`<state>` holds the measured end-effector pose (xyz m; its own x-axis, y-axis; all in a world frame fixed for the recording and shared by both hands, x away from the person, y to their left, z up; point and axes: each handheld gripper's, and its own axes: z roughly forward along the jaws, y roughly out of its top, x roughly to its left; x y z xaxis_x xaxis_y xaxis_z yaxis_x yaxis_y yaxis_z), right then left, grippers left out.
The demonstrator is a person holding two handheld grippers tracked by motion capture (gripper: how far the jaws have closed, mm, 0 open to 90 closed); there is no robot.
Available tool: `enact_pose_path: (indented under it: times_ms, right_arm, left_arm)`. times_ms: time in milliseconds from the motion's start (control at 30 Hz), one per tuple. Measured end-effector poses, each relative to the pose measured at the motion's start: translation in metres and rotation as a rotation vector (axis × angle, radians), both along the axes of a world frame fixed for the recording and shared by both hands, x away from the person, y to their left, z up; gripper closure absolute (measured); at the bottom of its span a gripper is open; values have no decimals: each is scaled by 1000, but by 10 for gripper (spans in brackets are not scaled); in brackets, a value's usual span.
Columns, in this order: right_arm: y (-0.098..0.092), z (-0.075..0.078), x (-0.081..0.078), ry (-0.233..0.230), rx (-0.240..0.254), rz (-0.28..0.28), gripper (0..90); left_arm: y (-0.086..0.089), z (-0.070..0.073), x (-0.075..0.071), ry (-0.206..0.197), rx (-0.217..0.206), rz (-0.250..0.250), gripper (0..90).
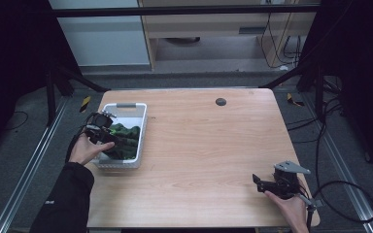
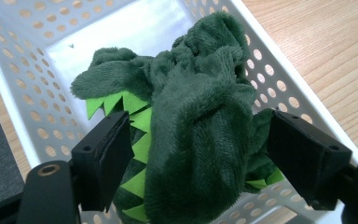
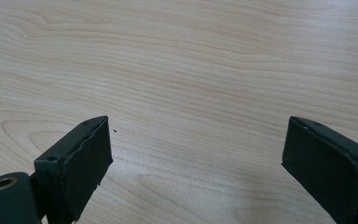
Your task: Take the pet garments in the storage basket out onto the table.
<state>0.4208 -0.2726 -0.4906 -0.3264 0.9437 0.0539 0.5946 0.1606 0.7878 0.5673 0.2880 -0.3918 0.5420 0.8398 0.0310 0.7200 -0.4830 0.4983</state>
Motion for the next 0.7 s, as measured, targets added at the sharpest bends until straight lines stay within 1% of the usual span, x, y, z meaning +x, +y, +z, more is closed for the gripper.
enact_pose_path:
  times_ms: [133, 233, 433, 533, 567, 667, 700]
  right_arm:
    - [0, 0, 0, 2, -3, 3, 81]
    - [1, -1, 1, 7, -4, 7, 79]
    - [1, -1, 0, 15, 2, 9, 76]
    - [2, -1, 0, 16, 3, 9, 74]
    - [1, -1, 1, 12, -5, 11, 73]
    - [2, -1, 1, 13, -5, 11, 72]
    - [2, -1, 0, 19, 2, 9, 72]
  left_arm:
    - [-1, -3, 1, 8, -1, -2, 244]
    - [-1, -8, 2, 27, 12, -6, 261]
    - [1, -13, 4, 52, 18, -4, 331]
    - [0, -15, 4, 63, 29, -10, 384]
    - [-1, -15, 4, 63, 38, -9, 403]
    - [-2, -16, 4, 62, 44, -7, 493]
    - [-3, -16, 4, 69, 43, -11, 528]
